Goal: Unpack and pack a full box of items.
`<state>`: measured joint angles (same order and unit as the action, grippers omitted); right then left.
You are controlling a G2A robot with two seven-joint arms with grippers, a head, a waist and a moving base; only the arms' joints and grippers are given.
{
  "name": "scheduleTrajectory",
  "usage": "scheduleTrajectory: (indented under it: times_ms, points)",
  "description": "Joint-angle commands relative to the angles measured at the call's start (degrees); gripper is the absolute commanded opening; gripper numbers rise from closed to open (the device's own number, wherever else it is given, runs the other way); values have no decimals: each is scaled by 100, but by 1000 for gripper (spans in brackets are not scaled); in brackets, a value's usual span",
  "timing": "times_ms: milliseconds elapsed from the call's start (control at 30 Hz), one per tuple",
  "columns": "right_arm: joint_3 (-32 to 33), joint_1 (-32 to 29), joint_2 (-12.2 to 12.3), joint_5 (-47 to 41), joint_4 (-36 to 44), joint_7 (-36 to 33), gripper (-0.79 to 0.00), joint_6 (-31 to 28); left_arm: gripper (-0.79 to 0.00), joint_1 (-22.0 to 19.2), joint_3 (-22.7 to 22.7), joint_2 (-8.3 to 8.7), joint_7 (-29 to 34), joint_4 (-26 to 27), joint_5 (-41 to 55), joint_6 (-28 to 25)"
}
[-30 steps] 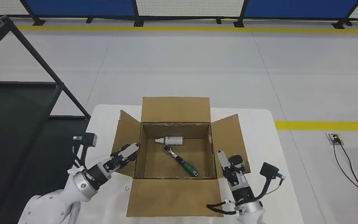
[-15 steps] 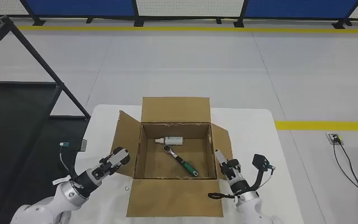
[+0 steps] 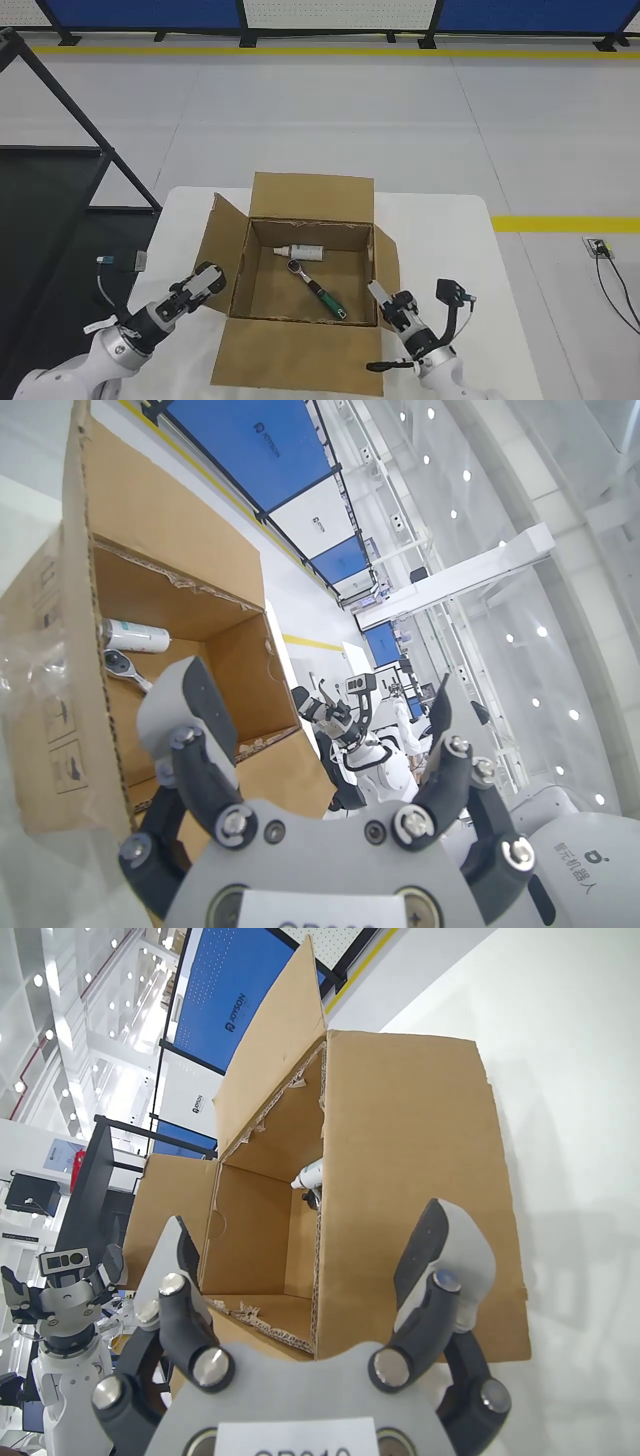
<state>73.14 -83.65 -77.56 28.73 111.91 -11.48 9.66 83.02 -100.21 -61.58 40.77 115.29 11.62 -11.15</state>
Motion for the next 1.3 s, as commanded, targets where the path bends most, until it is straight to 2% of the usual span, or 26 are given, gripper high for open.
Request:
scheduleTrajectory:
  times_ms: [0, 100, 300, 400, 600, 800, 900, 1000, 1267]
  points:
    - [-17, 5, -1, 25, -7, 0, 0, 15, 0, 28, -17, 3, -16, 12, 8, -15]
    - [-32, 13, -6, 58, 33, 91, 0, 13, 0, 72, -23, 7, -29, 41, 42, -44]
    - [-91, -83, -39, -11, 335, 729, 0, -310, 0, 204, -91, 7, -171, 187, 65, -209]
    - [-253, -74, -42, 193, 585, 716, 0, -445, 0, 349, -222, 2, -327, 326, 129, -368]
    - [-847, 282, -68, 947, 1011, 217, 0, -223, 0, 857, -645, -52, -949, 517, 641, -873]
    - [-1698, 1266, -165, 1888, 884, -826, 0, 341, 0, 1377, -1048, -107, -1299, 403, 1116, -1223]
    - [-2091, 1761, -267, 1963, 654, -978, 0, 498, 0, 1566, -1194, -140, -1440, 319, 1486, -1421]
    - [-2114, 1798, -280, 1937, 635, -949, 0, 530, 0, 1733, -1310, -172, -1560, 288, 1674, -1586]
    - [-2114, 1798, -280, 1937, 635, -949, 0, 530, 0, 1733, -1310, -172, -1560, 288, 1674, -1586]
